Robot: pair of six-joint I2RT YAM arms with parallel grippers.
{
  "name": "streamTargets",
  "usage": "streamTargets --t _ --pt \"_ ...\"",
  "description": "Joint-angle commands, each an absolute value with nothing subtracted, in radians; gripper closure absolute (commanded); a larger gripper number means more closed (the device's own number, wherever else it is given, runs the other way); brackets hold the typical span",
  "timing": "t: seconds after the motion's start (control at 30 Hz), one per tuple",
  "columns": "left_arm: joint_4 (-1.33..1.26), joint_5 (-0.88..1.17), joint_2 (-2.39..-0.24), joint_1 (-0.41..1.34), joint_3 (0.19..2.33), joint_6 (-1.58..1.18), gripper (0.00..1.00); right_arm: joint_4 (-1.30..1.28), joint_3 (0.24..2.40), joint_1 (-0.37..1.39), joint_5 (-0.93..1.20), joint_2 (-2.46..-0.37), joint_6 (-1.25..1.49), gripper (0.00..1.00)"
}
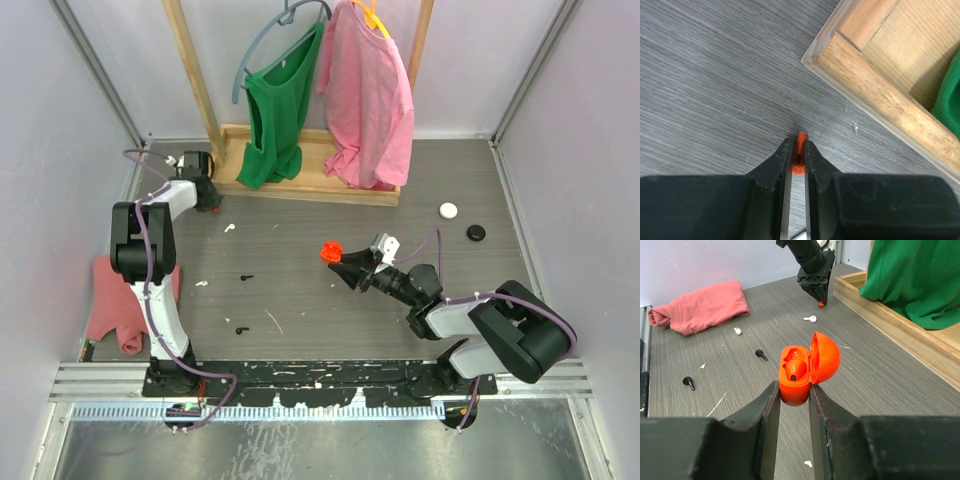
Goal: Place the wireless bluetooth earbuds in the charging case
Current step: Pick up the earbud from the center of the board.
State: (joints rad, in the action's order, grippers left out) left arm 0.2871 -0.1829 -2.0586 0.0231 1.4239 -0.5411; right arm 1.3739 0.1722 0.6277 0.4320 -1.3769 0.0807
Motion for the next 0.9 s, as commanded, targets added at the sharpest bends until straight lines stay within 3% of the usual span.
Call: streamTargets --t 0.0,0.13,0.4,0.87 --pt "0.319 -0.125 -1.995 0.015 1.406 -0.536 0.88 1.423 0.203 0.636 0.441 -1.360 0.064 0.99" --pt "0.328 -0.096 -1.948 0.015 1.371 -0.520 0.93 1.417 0.203 0.635 0.438 -1.350 0.067 0.99" --pt "0.361 0.009 -1.815 0.064 1.259 -0.498 0.93 1.448 0.199 0.636 0.440 -1.362 0.085 0.99" --pt "0.407 0.039 -1.607 0.350 1.106 -0.455 0.91 1.462 0.183 0.635 0.397 -1.351 0.077 0.99"
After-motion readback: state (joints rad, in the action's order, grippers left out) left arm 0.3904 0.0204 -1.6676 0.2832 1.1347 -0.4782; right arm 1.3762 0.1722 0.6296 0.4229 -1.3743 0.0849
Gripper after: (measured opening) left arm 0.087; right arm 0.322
